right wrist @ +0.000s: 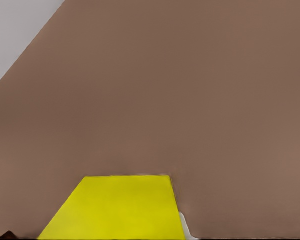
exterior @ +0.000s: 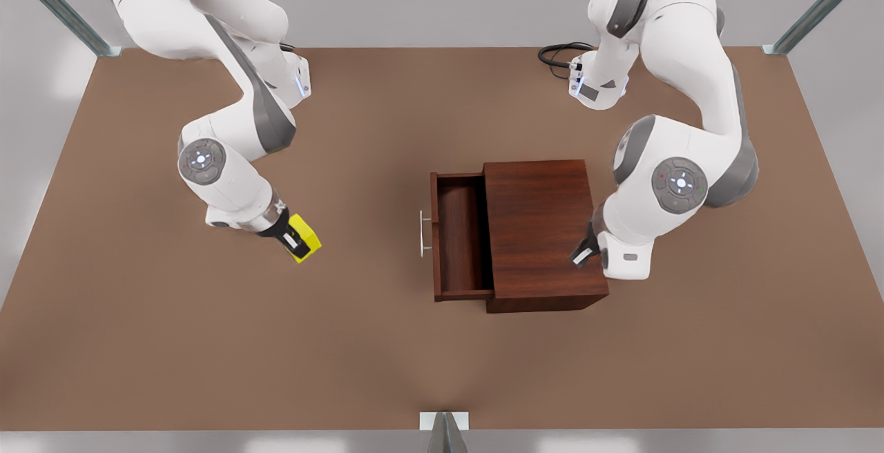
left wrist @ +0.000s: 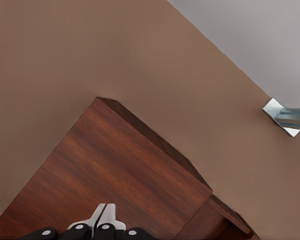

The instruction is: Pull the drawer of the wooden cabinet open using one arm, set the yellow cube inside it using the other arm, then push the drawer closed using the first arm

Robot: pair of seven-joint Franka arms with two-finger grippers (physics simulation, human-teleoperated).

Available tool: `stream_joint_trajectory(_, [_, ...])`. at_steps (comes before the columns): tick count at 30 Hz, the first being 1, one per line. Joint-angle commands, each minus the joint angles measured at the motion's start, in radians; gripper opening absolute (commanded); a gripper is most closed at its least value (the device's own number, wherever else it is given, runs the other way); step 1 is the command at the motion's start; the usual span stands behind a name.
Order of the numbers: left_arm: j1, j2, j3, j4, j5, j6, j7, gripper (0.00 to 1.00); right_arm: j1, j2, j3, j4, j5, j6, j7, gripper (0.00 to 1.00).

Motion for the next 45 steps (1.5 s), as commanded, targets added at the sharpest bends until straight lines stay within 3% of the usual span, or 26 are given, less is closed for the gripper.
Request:
stream_joint_trajectory(1, [0.025,-0.007,-0.003,0.000,-0.047,-0.098,-0.235,0.21,0.072,0.016,-0.005,0.029,-0.001,-0.092,0.571,0.58])
stream_joint_trajectory(5, [0.018,-0.026,0.002,0.000,-0.051,-0.064,-0.435,0.21,0.250,0.150,-0.032,0.176,-0.025,-0.092,0.799,0.57])
stream_joint_trajectory(7, [0.014,-0.024,-0.001,0.000,-0.052,-0.041,-0.492,0.21,0.465,0.239,-0.170,0.337,-0.050,-0.118,0.908,0.58])
stream_joint_trajectory(10, [0.014,-0.024,-0.001,-0.003,-0.074,-0.026,-0.599,0.21,0.551,0.314,-0.192,0.452,-0.050,-0.121,1.000,0.58])
stream_joint_trajectory(13, [0.012,-0.024,-0.001,-0.003,-0.074,-0.024,-0.615,0.21,0.692,0.377,-0.273,0.572,-0.050,-0.117,1.071,0.58])
stream_joint_trajectory(28, [0.015,-0.024,-0.001,-0.003,-0.074,-0.007,-0.613,0.21,0.771,0.446,-0.278,0.598,-0.051,-0.032,1.129,0.60])
stream_joint_trajectory(31, [0.014,-0.024,-0.001,-0.003,-0.074,-0.007,-0.613,0.21,0.780,0.451,-0.281,0.598,-0.051,-0.020,1.132,0.73])
stream_joint_trajectory(32, [0.014,-0.024,-0.001,-0.003,-0.074,-0.007,-0.613,0.21,0.784,0.454,-0.281,0.598,-0.053,-0.017,1.131,1.00])
stream_joint_trajectory(35, [0.015,-0.024,-0.001,-0.005,-0.074,-0.007,-0.613,0.21,0.801,0.460,-0.295,0.598,-0.053,0.009,1.122,1.00])
stream_joint_trajectory(38, [0.014,-0.024,-0.003,-0.005,-0.075,-0.007,-0.610,0.21,0.729,0.400,-0.278,0.591,-0.116,-0.020,0.912,1.00])
stream_joint_trajectory(41, [0.006,-0.019,-0.164,-0.005,-0.074,0.053,-0.599,0.21,0.576,0.196,-0.281,0.552,-0.122,-0.228,0.373,1.00])
stream_joint_trajectory(42, [-0.011,-0.004,-0.237,-0.009,-0.074,0.146,-0.610,0.21,0.521,0.174,-0.284,0.543,-0.122,-0.285,0.068,1.00])
stream_joint_trajectory(45, [-0.172,0.066,-0.238,-0.012,-0.070,0.447,-0.814,0.21,0.308,0.127,-0.278,0.535,-0.116,-0.382,-0.651,1.00])
